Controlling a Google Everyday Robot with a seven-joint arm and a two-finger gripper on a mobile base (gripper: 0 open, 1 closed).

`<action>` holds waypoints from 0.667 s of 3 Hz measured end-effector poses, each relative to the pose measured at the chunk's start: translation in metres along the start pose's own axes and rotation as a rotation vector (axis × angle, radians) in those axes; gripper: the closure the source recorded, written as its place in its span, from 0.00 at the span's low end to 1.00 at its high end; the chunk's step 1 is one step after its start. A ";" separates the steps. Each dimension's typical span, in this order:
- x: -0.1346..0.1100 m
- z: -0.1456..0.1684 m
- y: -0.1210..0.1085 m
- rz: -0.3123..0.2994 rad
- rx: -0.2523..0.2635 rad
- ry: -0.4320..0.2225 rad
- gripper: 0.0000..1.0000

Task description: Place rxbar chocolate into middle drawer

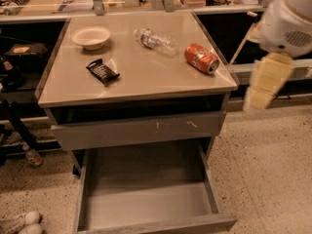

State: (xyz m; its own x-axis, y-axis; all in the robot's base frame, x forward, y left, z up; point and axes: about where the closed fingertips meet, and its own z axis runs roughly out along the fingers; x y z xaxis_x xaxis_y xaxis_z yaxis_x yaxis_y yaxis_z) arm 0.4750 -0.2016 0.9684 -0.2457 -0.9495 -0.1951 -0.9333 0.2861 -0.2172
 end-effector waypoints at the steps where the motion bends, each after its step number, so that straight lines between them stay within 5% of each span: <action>1: -0.031 0.037 -0.025 0.009 -0.059 0.028 0.00; 2: -0.037 0.040 -0.028 0.003 -0.054 0.019 0.00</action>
Offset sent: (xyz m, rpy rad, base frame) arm 0.0365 0.0237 -0.0212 -0.0085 0.0581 -0.0032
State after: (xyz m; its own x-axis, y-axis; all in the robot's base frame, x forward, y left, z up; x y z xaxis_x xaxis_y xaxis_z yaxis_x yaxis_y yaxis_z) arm 0.5204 -0.1697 0.9430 -0.2533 -0.9510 -0.1772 -0.9450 0.2824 -0.1650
